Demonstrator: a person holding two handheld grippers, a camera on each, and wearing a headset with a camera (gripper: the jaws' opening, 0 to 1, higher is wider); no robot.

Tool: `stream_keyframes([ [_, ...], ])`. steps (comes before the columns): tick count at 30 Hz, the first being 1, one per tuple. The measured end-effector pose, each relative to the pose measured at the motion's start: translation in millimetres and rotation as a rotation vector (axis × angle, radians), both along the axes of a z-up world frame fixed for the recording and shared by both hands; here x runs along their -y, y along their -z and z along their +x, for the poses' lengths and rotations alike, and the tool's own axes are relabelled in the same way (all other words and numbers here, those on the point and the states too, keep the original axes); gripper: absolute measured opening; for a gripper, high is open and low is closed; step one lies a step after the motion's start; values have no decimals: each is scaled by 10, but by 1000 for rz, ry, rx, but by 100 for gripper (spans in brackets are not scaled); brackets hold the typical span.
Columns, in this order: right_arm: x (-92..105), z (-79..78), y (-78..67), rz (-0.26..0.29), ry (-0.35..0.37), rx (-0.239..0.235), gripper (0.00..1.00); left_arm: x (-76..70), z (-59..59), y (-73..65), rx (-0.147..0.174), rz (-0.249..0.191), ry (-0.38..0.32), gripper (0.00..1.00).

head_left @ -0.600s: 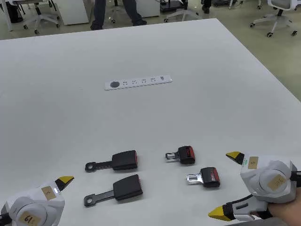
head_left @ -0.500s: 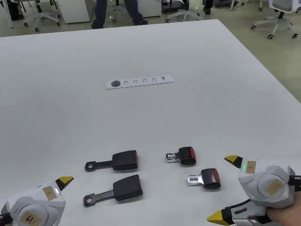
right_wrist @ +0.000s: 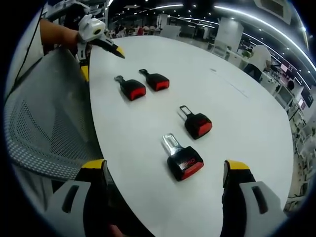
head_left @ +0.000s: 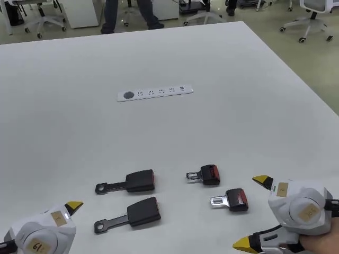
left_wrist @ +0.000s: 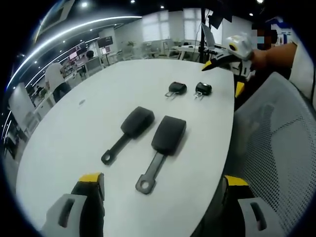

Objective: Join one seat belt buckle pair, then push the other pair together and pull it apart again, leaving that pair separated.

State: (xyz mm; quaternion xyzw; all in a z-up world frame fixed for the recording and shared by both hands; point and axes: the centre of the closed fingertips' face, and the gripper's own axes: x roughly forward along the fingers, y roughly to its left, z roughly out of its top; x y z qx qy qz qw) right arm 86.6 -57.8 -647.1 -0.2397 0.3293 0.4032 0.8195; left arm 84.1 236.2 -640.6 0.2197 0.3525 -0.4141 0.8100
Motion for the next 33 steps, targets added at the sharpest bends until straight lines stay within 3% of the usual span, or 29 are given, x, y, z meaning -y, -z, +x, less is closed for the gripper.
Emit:
stream_keyframes([
  [8,-3,-15,12,-24,-22,1,98,39,15,-25,23,7,33,100],
  [14,-48,0,-111,-55,-82,19,97,104,84,-151,34,-11,38,100],
  [19,-63,-2,-120,-62,-103,14,96,125,115,-169,38,-12,54,100],
  [22,-90,-20,-170,-33,-94,9,94,140,142,-268,51,-29,57,99],
  [33,-176,-138,-82,-42,-100,-14,90,189,112,-184,33,-28,82,98],
])
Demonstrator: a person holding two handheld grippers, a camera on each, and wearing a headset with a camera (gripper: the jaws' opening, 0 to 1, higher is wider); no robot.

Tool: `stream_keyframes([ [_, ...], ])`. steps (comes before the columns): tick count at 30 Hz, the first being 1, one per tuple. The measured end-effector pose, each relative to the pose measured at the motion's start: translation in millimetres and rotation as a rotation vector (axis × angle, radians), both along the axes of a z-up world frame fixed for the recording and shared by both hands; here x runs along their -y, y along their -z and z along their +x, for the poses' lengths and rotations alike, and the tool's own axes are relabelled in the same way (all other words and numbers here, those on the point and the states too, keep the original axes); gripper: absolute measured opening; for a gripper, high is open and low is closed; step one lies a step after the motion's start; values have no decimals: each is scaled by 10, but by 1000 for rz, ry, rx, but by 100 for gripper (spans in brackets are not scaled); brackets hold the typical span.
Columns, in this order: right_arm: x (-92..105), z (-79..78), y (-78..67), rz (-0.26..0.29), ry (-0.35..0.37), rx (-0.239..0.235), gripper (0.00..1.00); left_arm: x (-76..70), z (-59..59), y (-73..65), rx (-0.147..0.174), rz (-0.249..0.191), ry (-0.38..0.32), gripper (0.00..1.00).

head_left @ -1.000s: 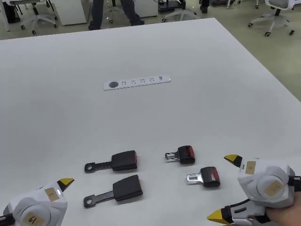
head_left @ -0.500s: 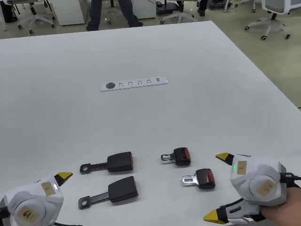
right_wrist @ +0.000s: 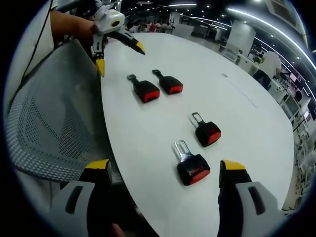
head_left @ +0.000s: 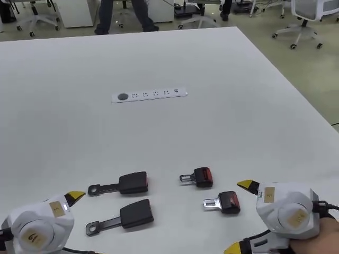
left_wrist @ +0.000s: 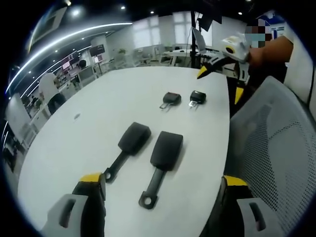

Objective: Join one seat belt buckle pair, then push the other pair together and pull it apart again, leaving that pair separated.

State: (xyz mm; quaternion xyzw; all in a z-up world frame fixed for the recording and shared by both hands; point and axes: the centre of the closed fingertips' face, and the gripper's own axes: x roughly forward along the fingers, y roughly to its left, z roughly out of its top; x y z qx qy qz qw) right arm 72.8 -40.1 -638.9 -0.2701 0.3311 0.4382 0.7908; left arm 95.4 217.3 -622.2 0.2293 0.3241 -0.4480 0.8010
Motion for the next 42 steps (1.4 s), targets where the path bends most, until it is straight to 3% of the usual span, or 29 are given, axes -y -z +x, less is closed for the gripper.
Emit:
stream_keyframes([
  [6,-11,7,23,-1,1,0,89,15,15,-9,29,3,26,95],
  [8,-26,47,4,12,0,26,89,26,12,-14,25,3,20,95],
  [17,-68,84,-14,25,1,24,85,15,7,-11,28,27,22,88],
  [23,-67,100,16,25,-3,24,83,49,8,10,16,28,24,88],
  [29,-34,121,26,27,7,22,79,18,14,131,-27,44,19,83],
  [32,-18,134,27,27,9,18,76,27,19,145,-47,25,0,80],
  [36,-5,165,33,25,2,13,73,33,28,197,-49,44,13,78],
  [39,44,187,87,-6,4,-2,70,73,31,249,-54,49,30,74],
  [42,105,237,136,-6,3,-2,67,117,96,295,-55,53,26,72],
])
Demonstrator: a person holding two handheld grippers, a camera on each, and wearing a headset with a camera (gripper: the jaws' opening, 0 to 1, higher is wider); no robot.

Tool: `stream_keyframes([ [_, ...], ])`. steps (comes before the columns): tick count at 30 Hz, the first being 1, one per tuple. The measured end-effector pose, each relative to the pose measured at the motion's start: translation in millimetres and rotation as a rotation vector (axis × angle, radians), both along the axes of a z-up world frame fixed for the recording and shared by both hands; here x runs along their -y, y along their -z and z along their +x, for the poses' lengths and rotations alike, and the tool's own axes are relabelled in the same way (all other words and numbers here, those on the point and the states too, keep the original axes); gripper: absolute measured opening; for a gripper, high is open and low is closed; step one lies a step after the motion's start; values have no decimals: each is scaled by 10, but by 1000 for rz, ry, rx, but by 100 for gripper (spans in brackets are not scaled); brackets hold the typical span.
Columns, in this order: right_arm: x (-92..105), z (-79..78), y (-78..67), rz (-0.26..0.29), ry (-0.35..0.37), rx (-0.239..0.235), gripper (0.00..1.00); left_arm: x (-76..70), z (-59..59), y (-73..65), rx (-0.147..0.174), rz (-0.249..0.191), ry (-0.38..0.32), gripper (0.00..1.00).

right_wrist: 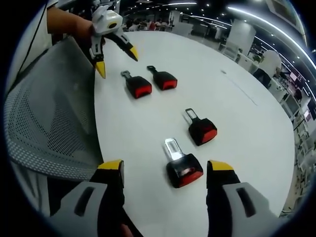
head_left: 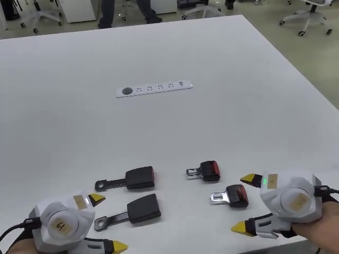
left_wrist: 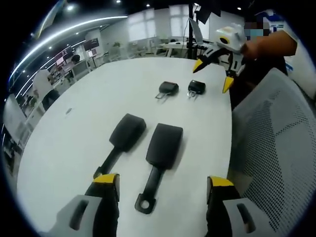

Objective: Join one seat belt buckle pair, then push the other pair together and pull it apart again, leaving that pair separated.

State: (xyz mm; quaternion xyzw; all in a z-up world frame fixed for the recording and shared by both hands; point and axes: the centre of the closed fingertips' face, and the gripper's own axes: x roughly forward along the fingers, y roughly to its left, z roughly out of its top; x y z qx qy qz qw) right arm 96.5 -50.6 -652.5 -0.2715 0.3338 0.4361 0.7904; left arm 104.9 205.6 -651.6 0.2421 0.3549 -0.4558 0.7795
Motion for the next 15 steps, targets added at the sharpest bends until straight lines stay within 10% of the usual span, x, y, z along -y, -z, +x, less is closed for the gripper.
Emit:
stream_keyframes([
  [15,90,241,118,-9,-61,-63,46,314,159,105,-6,-19,85,47],
])
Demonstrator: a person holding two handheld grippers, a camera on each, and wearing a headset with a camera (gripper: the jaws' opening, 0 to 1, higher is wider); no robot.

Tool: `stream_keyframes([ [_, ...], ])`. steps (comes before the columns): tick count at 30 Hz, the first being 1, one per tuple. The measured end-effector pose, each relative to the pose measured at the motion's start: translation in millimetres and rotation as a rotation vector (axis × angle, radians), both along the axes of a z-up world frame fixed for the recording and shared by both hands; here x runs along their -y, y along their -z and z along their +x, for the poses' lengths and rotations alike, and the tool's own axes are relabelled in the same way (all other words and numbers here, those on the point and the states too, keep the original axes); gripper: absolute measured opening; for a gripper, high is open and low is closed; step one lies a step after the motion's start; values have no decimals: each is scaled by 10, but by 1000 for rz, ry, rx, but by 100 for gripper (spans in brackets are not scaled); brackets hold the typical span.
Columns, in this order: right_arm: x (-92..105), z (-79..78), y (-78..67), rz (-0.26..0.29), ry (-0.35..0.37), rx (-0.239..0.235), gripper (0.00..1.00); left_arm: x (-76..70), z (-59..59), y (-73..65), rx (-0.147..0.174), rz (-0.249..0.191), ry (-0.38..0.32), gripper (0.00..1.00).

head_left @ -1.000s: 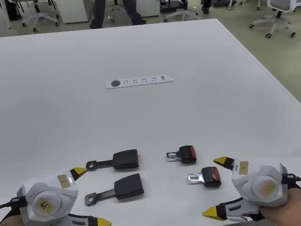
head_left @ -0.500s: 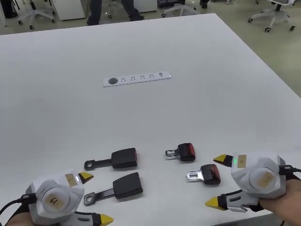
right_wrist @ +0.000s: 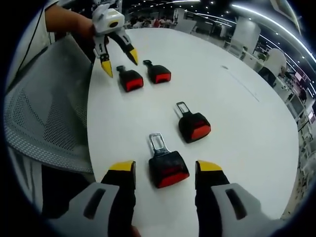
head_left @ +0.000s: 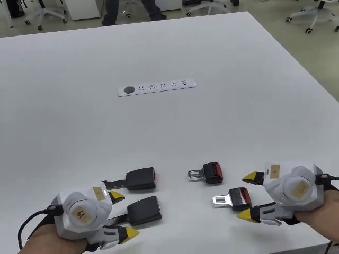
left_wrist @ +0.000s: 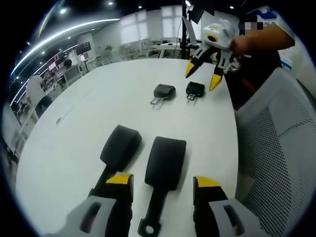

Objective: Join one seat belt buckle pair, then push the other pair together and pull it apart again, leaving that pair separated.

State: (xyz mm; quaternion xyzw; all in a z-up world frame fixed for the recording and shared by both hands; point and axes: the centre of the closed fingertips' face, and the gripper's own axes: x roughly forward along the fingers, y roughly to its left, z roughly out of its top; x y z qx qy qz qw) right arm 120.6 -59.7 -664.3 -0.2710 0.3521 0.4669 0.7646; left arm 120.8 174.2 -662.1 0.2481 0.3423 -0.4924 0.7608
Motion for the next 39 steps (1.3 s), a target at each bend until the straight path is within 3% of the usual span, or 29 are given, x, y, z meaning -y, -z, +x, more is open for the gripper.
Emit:
stream_keyframes([
  [5,-16,11,83,-35,-67,-8,42,-22,-8,141,-24,34,19,46],
  [9,-21,34,123,-33,-89,-34,40,-15,21,152,3,36,68,40],
  [15,28,75,159,-40,-104,-54,39,-53,25,227,-8,90,139,39],
  [21,88,48,218,-32,-115,-91,35,-10,25,206,-17,89,163,37],
  [22,87,51,220,-33,-116,-88,35,-4,1,224,-31,97,170,36],
  [25,87,47,262,-34,-126,-95,35,30,-8,207,-32,90,175,35],
  [27,98,25,311,-59,-173,-80,35,54,-21,208,-37,89,180,33],
  [28,89,32,312,-28,-155,-99,35,68,-29,209,-39,87,180,33],
  [31,95,34,294,-18,-170,-102,34,78,0,218,-36,84,181,32],
  [34,81,17,287,-12,-177,-100,34,81,11,232,-54,91,174,32],
  [39,71,25,280,4,-181,-93,34,80,0,230,-45,106,198,32],
])
